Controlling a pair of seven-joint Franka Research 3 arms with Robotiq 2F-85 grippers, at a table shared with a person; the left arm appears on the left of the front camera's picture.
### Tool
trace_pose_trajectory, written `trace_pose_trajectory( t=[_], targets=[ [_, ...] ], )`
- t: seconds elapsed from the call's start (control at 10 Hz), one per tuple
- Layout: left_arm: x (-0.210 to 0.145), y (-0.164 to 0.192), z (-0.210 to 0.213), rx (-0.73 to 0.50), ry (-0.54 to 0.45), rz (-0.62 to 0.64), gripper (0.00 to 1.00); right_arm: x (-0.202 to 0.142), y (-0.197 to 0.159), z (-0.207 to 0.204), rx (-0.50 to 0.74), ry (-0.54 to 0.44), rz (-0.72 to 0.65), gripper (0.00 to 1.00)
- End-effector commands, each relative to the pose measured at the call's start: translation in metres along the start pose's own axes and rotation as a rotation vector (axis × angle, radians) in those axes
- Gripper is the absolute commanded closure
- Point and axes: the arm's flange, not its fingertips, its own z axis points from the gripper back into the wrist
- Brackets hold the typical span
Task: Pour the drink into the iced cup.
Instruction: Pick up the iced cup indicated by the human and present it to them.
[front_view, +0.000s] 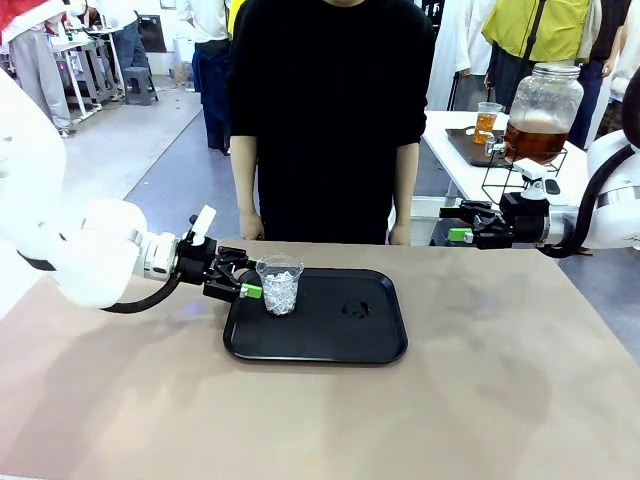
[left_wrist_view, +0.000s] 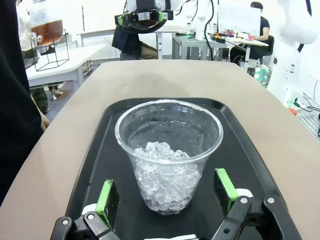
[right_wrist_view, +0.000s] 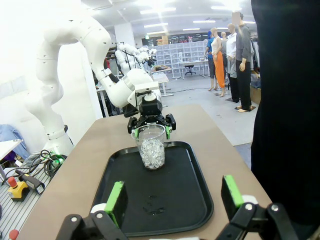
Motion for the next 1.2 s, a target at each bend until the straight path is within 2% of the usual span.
trace_pose_trajectory(
  t=[0.0, 1.1],
  targets=[
    [0.002, 0.005, -0.006, -0.008, -0.006, 0.014, 0.0, 0.003, 0.0, 0.001, 0.013, 0.004, -0.012, 0.0],
    [-0.001, 0.011, -0.046, -0.036, -0.056, 0.058, 0.0, 0.003, 0.0, 0.001, 0.013, 0.004, -0.012, 0.0]
  ],
)
